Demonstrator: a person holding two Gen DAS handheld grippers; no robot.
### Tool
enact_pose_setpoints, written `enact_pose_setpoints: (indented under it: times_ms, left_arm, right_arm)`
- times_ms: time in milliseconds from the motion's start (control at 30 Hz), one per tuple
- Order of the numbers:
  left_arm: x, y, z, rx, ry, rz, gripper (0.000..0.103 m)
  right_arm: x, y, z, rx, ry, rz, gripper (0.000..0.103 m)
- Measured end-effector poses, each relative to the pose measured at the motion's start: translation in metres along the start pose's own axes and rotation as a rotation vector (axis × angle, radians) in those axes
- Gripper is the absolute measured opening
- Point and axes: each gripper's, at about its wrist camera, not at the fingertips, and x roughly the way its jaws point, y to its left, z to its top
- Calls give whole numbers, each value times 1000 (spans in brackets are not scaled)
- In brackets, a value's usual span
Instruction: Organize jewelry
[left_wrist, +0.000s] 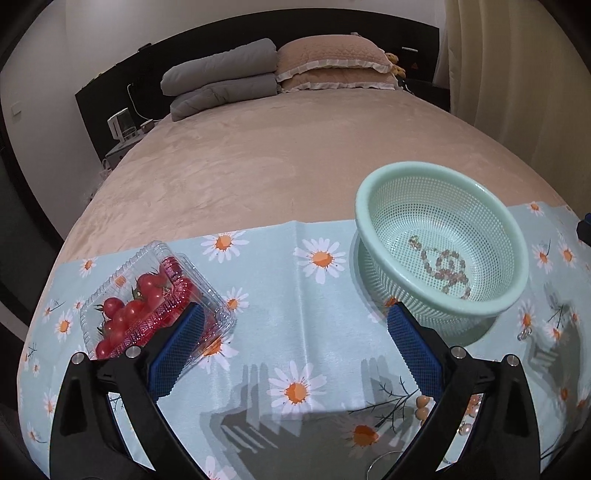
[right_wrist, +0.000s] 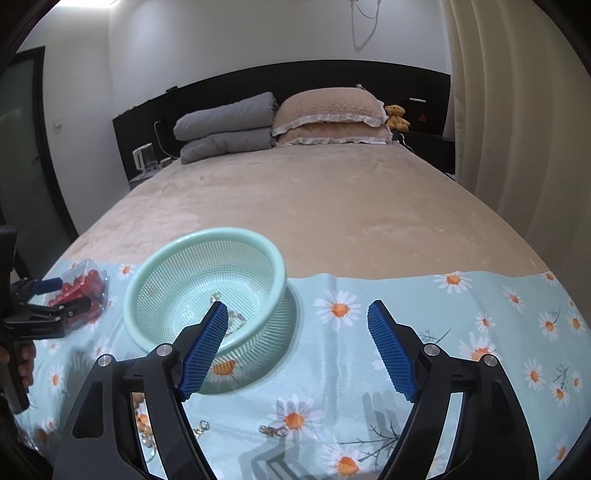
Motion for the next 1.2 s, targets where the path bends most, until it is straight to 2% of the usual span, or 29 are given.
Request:
enact_pose_setpoints:
  times_ms: [267,500,667,867,1000,1133,1200]
  left_arm:
    - [-8,-8,-20,50,54,-27,97]
    - [-3,-32,-50,216,116,-12,97]
    - [-1,-47,-68,296,135,-4,97]
    - [3,-48,-83,268,181,-64,97]
    - [7,-50,-97,269,212,-98,97]
    - [9,-52,-108,265,227,-158,97]
    - [10,-52,-110,241,239,-190,97]
  right_arm:
    - [3,-9,-10,-29,57,-5,74]
    - [3,10,-27,-168,88,23,74]
    - [7,21,-42,-247,139,101,74]
    - [20,34,-68,-328,214,195,74]
    - [25,39,-84,-410,236,213,74]
    - [39,33,-93,-371,269,210,71]
    - [49,32,-95,-356,303,216,63]
